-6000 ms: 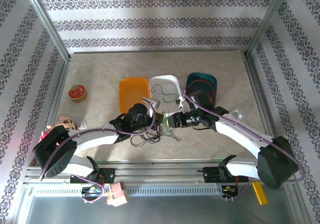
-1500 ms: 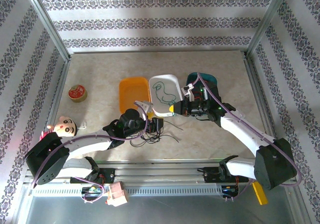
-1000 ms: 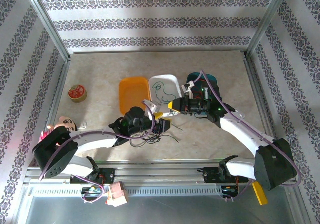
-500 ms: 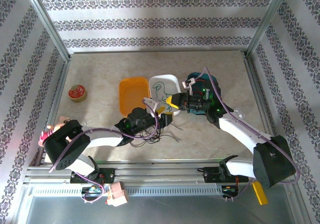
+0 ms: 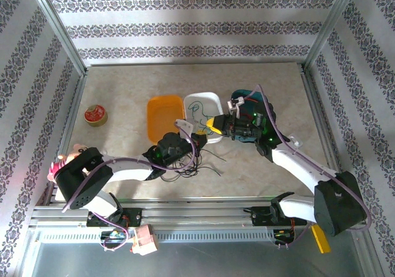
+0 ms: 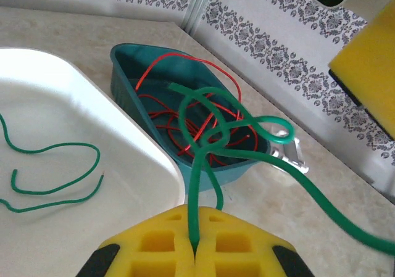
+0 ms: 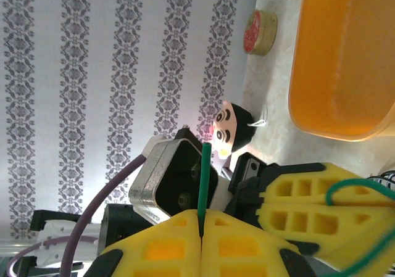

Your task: Untangle the cables

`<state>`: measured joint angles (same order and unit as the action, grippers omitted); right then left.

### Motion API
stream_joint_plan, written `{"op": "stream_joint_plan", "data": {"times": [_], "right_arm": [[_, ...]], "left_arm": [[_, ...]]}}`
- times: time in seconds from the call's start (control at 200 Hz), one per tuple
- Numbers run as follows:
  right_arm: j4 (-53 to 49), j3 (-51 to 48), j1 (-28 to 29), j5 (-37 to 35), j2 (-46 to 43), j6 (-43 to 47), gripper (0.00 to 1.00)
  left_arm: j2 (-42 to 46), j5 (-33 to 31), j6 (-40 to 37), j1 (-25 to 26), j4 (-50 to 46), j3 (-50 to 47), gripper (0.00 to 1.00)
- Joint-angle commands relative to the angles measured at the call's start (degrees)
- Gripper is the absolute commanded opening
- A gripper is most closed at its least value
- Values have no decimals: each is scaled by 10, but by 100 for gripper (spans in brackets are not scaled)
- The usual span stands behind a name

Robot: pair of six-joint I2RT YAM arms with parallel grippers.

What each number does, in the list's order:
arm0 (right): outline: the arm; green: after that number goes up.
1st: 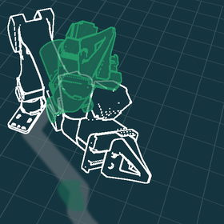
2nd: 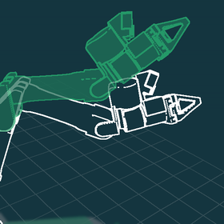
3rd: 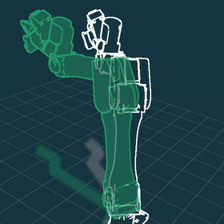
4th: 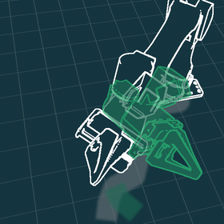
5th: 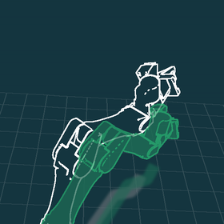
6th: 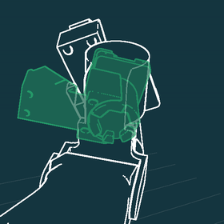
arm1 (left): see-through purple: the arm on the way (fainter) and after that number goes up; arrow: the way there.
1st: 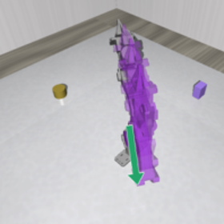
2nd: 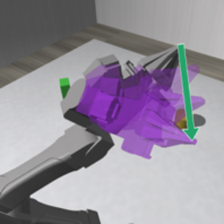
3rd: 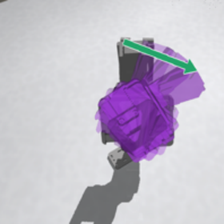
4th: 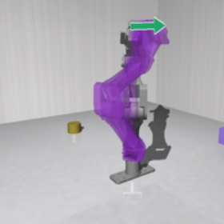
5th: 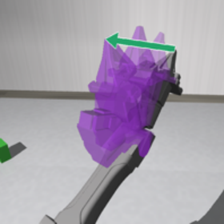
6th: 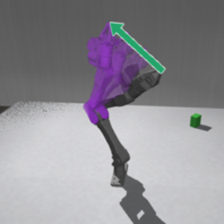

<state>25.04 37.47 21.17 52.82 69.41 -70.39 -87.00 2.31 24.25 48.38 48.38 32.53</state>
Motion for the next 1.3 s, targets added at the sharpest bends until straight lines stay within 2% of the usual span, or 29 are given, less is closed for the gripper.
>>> {"op": "stream_joint_plan", "data": {"times": [0.0, 0.15, 0.32, 0.41, 0.57, 0.725, 0.79, 0.84, 0.879, 0.924, 1.004, 1.169, 1.294], "right_arm": [[25, -15, -34, -37, -34, -6, 0], [24, -26, -96, -42, -56, -17, 0], [-16, -52, -167, -89, -96, -22, 0], [-26, -68, -191, -109, -114, -18, 0], [-54, -43, -178, -91, -102, 26, 0], [-88, -10, -137, -124, -77, 74, 0], [-88, 11, -112, -136, -51, 91, 0], [-82, 27, -96, -147, -31, 98, 0], [-77, 38, -86, -159, -16, 106, 0], [-71, 52, -77, -177, -3, 115, 0], [-58, 72, -72, -206, 22, 127, 0], [-48, 132, -68, -222, 92, 159, 0], [-31, 174, -57, -226, 151, 181, 0]], "left_arm": [[40, -19, -2, 8, -9, -24, 0], [83, -42, 8, 8, -41, -58, 0], [147, -133, 44, 5, -70, -115, 0], [173, -149, 48, 2, -91, -129, 0], [178, -126, 38, 0, -105, -117, 0], [136, -81, -1, 0, -123, -60, 0], [107, -75, -12, -2, -118, -34, 28], [88, -74, -15, -5, -104, -18, 44], [76, -77, -12, -9, -92, -7, 62], [70, -88, -7, -14, -83, 2, 73], [79, -147, 4, -19, -88, 6, 80], [149, -280, 7, -23, -172, -17, 82], [225, -317, 15, -23, -225, -60, 82]]}}
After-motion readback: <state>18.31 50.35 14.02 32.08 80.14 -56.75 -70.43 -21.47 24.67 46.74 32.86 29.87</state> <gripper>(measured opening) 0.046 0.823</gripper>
